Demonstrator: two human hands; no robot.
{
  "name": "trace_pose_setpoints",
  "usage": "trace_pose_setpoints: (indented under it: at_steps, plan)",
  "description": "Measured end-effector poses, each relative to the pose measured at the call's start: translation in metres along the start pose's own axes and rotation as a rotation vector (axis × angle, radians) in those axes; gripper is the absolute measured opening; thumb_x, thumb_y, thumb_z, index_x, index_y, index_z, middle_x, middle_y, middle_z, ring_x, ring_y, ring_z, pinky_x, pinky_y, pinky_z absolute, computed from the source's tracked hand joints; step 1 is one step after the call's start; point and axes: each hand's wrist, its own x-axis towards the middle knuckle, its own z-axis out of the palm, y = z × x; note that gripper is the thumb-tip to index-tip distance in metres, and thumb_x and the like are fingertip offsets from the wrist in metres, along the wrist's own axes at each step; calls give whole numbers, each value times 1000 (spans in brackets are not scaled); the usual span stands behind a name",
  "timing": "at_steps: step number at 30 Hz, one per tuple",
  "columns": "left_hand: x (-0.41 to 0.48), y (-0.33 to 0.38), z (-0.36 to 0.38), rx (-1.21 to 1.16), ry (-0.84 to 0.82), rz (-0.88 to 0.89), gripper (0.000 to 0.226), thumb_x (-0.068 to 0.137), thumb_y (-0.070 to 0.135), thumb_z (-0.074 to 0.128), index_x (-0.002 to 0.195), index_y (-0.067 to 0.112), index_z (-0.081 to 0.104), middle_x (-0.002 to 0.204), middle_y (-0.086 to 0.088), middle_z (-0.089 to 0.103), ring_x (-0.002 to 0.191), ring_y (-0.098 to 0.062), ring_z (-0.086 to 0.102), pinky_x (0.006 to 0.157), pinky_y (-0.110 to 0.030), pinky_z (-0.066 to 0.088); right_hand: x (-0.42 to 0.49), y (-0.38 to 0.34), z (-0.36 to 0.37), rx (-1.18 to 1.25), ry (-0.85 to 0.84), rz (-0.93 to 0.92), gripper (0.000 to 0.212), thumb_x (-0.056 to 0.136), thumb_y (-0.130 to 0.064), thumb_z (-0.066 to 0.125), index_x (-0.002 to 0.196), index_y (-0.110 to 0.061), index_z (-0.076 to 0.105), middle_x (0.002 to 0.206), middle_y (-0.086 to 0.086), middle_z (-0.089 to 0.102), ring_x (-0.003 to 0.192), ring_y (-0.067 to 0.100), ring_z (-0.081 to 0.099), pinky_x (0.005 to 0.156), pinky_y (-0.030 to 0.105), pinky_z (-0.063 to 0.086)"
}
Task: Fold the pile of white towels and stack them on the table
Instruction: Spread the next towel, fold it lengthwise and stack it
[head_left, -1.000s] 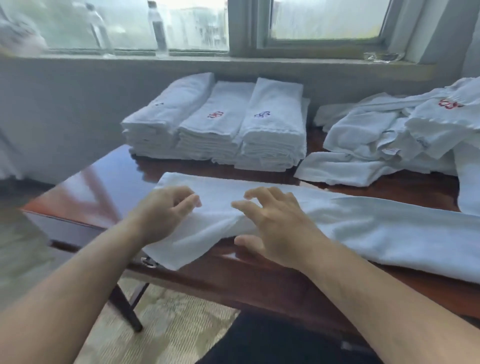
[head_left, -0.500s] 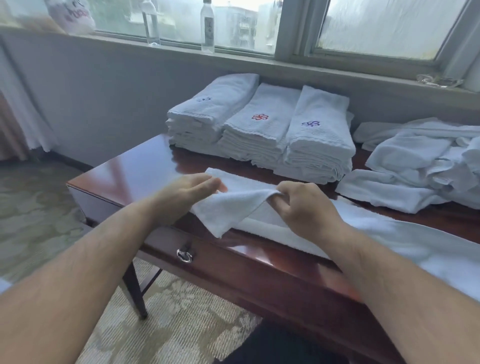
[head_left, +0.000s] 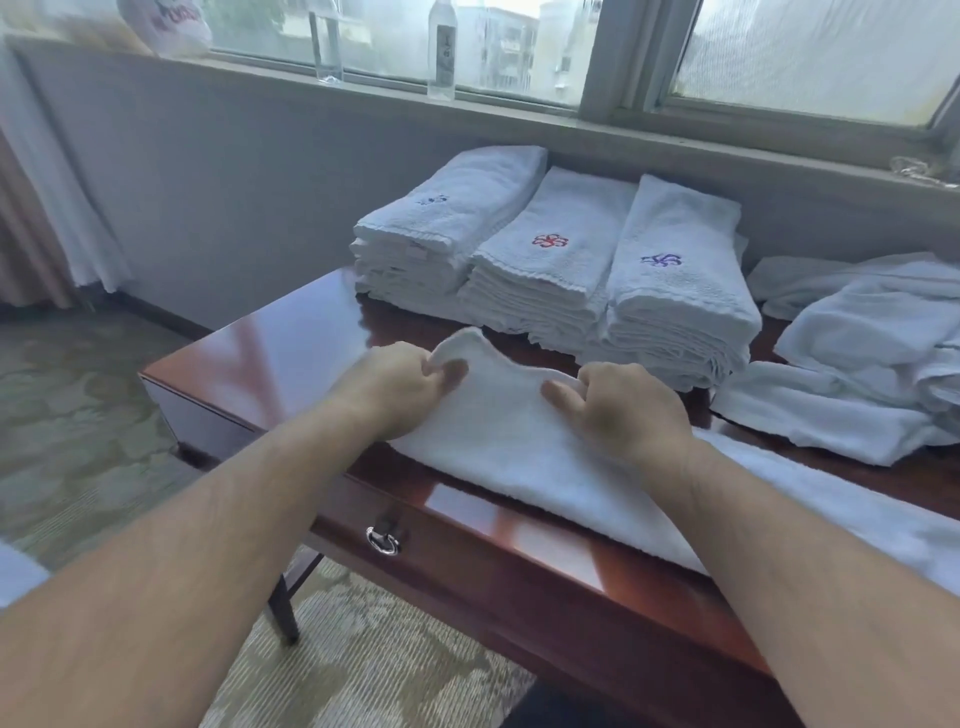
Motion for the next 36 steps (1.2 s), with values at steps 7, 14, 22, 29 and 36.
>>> trace_pose_setpoints:
  at_steps: [7,14,22,29,36]
  plan:
    - [3,-4,15,133,137,-160,49,98,53,41,66,18,53,76,-2,60,75,-26,57,59,-33,36,6,4,14,-21,-12,-77,36,102,-56,37,86,-26,49,83,-9,54,84,20,49,76,39,31]
    - [-10,29,14,114,340,-43,36,92,42,58,123,24,52,120,0,53,114,-26,47,90,-41,41,-6,27,2,-28,20,-52,33,97,-58,42,87,-29,53,90,-11,58,90,17,50,82,40,27]
    - [-10,104,61,40,80,444,29,100,33,54,128,30,59,127,6,54,122,-18,43,107,-40,37,-53,117,-46,-2,2,141,43,92,-63,46,74,-27,59,72,-12,63,76,4,54,81,38,24]
    - [10,174,112,29,-167,494,43,98,49,55,138,32,52,128,8,53,125,-17,45,109,-41,35,-98,201,-83,171,-84,385,36,94,-52,58,70,-25,59,75,-11,62,77,9,55,94,44,37]
    - [24,175,120,55,-118,604,16,99,39,56,106,35,70,109,13,62,108,-16,56,91,-35,44,-99,210,-70,192,55,268,21,98,-37,57,83,-23,60,89,-4,61,89,22,56,85,42,44]
